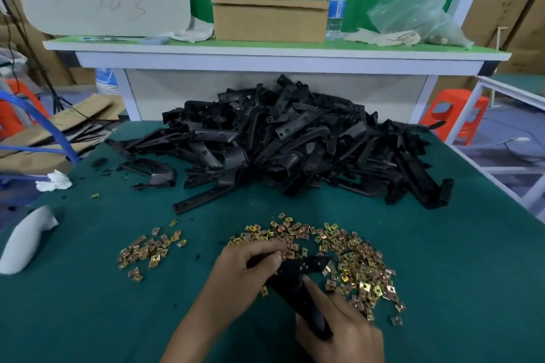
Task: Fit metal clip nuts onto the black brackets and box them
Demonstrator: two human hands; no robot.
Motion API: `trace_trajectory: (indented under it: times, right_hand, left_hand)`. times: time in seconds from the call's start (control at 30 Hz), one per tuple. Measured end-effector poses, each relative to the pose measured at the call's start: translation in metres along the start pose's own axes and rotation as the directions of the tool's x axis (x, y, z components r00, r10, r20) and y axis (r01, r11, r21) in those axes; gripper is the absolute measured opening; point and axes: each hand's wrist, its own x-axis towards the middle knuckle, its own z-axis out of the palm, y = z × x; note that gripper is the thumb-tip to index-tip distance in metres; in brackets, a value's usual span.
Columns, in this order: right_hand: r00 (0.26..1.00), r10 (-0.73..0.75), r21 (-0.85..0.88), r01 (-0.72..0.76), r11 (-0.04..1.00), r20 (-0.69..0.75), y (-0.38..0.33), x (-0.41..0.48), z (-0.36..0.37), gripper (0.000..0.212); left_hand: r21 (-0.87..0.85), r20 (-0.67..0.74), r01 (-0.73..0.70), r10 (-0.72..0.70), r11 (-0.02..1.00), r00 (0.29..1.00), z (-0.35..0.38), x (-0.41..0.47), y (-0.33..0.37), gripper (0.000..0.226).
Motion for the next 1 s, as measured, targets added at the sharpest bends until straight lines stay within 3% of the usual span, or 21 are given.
trace_trajectory:
  times: [0.27, 0.47, 0.67, 0.83, 0.93, 1.0]
  right_hand:
    - [0.998, 0.025, 0.004, -0.025, 1.0, 0.061, 0.001, -0.005, -0.001, 0.061]
    - [0.997, 0.052, 0.004, -0.052, 0.999, 0.054, 0.003, -0.006, 0.002, 0.06]
    - [0.997, 0.078, -0.001, -0.078, 0.997, 0.028, 0.005, -0.006, 0.005, 0.059]
    - [0.992, 0.127, 0.006, -0.127, 0.992, 0.016, 0.006, -0.007, 0.007, 0.059]
    - [0.982, 0.188, 0.037, -0.189, 0.981, 0.005, 0.006, -0.007, 0.01, 0.058]
    - [0.979, 0.202, 0.062, -0.203, 0.977, 0.02, 0.005, -0.006, 0.01, 0.057]
  left_hand:
    - [0.059, 0.023, 0.044, -0.046, 0.997, 0.999, -0.007, -0.004, -0.004, 0.025]
    - [0.249, 0.04, -0.046, 0.037, 0.967, 0.999, -0.002, -0.013, -0.011, 0.032]
    - [0.419, -0.041, -0.135, 0.168, 0.898, 0.985, 0.014, -0.019, -0.019, 0.029]
    - [0.427, 0.049, -0.21, 0.21, 0.879, 0.977, 0.011, -0.006, -0.021, 0.026]
    - [0.291, 0.157, -0.201, 0.16, 0.936, 0.974, 0.004, 0.025, -0.018, 0.034]
    - [0.346, 0.098, -0.132, 0.104, 0.929, 0.99, 0.004, 0.057, -0.021, 0.035]
